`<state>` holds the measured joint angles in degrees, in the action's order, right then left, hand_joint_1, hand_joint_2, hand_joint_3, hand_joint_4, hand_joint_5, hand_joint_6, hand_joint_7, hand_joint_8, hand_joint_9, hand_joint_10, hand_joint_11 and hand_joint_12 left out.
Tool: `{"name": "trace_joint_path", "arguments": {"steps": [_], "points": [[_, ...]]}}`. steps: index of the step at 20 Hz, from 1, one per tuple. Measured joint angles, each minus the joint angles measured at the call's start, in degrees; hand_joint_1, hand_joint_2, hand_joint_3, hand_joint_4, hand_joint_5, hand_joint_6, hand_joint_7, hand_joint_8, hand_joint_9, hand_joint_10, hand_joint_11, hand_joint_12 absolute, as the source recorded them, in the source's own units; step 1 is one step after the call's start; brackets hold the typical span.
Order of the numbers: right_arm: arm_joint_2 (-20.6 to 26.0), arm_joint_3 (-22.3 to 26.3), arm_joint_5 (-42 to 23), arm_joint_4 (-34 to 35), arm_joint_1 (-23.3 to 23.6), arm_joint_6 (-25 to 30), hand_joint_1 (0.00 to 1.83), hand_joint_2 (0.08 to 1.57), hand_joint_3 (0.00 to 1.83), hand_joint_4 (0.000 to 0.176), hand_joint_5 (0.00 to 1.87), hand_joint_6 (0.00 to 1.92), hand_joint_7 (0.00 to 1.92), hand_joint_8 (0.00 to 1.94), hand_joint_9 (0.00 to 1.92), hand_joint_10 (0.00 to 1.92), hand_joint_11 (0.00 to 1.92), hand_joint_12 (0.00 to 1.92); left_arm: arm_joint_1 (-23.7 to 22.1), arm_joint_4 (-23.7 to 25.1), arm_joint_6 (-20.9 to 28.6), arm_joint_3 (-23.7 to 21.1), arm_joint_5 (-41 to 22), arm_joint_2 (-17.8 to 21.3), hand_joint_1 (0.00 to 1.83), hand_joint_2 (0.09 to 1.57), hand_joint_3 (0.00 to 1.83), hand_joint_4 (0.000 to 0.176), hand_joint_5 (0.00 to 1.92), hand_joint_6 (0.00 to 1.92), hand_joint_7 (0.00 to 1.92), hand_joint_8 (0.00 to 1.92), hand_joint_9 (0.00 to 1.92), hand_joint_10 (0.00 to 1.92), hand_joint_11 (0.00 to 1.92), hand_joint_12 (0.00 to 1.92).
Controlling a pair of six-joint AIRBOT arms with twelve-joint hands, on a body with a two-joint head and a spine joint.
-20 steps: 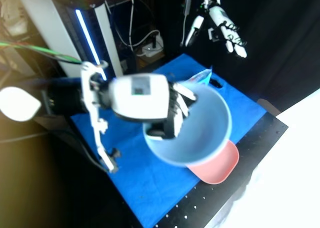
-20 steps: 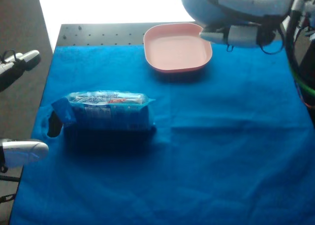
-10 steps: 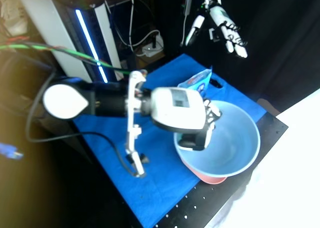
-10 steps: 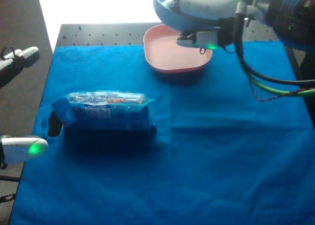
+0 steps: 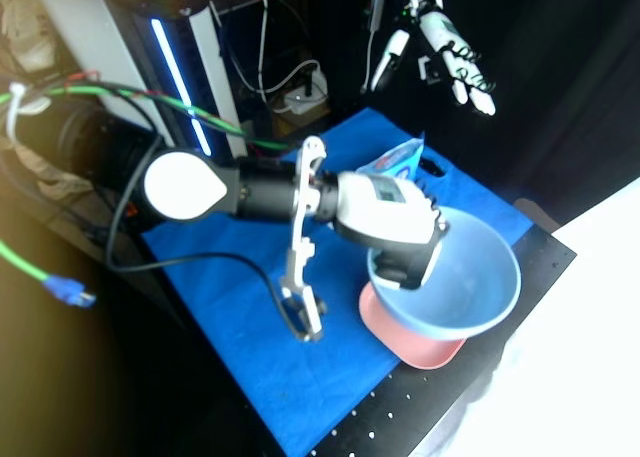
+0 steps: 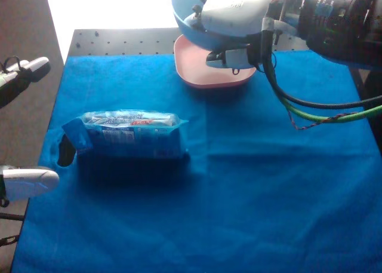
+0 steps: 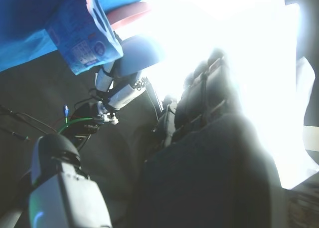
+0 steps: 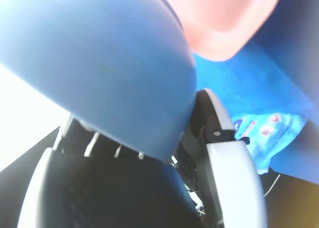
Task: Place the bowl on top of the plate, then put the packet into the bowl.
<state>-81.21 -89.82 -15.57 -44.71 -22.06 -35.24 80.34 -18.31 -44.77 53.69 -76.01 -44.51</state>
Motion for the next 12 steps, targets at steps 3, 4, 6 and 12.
{"name": "trace_joint_path", "arguments": {"steps": [3,4,6,12], "points": [[-0.6,-0.4,0.7,0.1,0.0,0.0,0.5,1.36,0.0,0.0,0.52,0.01,0.72,0.49,0.77,1.08,0.75,1.52,0.0,0.0,0.0,0.0,0.0,0.0,0.5,0.82,0.0,0.176,0.0,0.0,0.0,0.0,0.0,0.0,0.0,0.0],[-0.9,-0.5,0.7,0.0,0.0,0.0,0.42,1.35,0.0,0.0,0.41,0.0,0.64,0.18,0.74,0.58,0.68,1.27,0.0,0.0,0.0,0.0,0.0,0.0,0.5,0.82,0.0,0.176,0.0,0.0,0.0,0.0,0.0,0.0,0.0,0.0],[-1.7,-0.5,0.6,0.0,0.0,0.0,0.31,1.3,0.0,0.018,0.21,0.0,0.36,0.0,0.52,0.02,0.36,0.59,0.0,0.0,0.1,0.1,0.0,0.0,0.51,0.82,0.0,0.176,0.0,0.0,0.0,0.0,0.0,0.0,0.0,0.0],[-1.9,-1.0,0.6,0.0,-0.1,0.0,0.24,1.25,0.0,0.029,0.1,0.0,0.2,0.0,0.35,0.0,0.05,0.34,0.0,0.1,0.2,0.1,0.0,0.0,0.53,0.82,0.0,0.176,0.0,0.0,0.0,0.0,0.0,0.0,0.0,0.0]]}}
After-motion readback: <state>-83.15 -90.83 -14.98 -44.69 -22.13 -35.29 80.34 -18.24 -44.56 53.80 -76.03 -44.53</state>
